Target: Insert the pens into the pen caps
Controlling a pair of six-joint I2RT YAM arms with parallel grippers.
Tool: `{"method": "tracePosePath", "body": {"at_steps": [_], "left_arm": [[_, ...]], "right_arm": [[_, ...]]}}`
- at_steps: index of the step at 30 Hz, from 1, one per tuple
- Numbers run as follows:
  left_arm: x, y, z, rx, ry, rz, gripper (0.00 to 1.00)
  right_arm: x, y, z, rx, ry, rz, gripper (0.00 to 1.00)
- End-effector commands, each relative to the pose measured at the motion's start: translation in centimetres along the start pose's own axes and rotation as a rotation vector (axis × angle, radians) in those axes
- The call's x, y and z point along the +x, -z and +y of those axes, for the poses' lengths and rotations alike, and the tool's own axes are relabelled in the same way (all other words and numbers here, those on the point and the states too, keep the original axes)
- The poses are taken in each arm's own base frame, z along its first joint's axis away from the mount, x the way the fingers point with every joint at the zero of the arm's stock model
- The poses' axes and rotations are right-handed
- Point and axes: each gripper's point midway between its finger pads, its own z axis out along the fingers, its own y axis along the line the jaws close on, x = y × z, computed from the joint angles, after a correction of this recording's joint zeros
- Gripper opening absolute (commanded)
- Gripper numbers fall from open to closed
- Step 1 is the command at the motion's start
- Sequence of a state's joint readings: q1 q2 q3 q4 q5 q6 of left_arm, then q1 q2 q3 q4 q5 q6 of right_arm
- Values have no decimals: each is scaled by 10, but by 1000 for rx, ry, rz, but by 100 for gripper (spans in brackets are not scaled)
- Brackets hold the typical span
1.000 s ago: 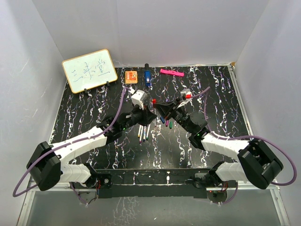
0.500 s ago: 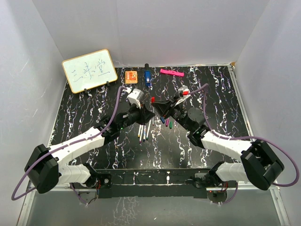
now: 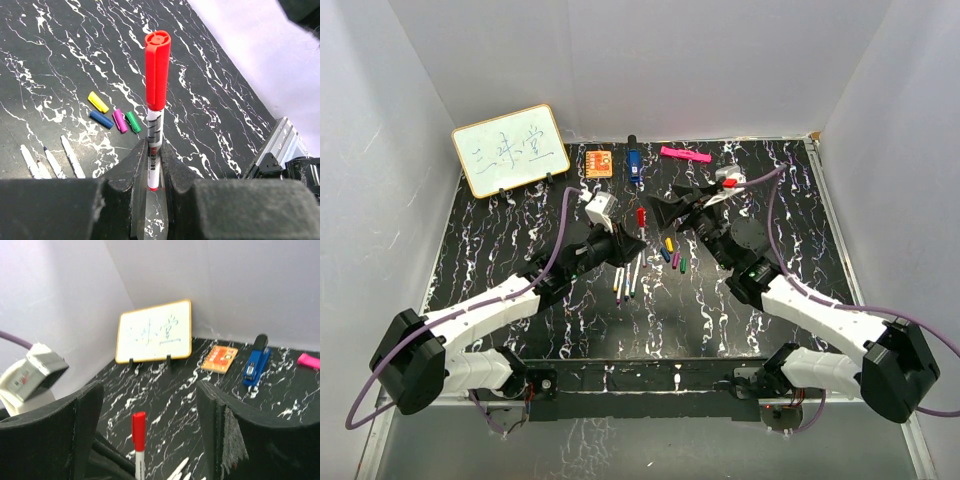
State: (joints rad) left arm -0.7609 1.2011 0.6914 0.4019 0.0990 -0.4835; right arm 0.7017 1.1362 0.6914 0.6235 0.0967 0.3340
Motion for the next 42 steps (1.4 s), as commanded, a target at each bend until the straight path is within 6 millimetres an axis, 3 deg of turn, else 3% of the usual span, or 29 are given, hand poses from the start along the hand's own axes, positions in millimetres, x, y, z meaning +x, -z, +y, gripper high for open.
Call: {"method": "tracePosePath", "body": {"at_steps": [1,5,9,15,29,35,42], "left_arm": [[-14,7,-15,63,-19,-33,0],[-13,5,-25,121,-53,-14,0],[-12,4,-34,177,-95,8,0],[-16,8,-49,249,-120,12,0],[-22,7,-48,236,-114,-6,0],[-27,8,-53,252,-104,-18,0],[-43,9,-55,245,-110,-80,0]], "right_arm": [[-48,-3,9,8,29,-110,71],[-34,-9,16,-23,9,-27,64],[-5,-13,22,-63,-10,92,55],[25,-7,27,-110,-17,205,49],[38,3,29,-132,-39,246,29],[39,5,26,-121,-38,244,0],[50,6,28,-141,-40,277,0]]}}
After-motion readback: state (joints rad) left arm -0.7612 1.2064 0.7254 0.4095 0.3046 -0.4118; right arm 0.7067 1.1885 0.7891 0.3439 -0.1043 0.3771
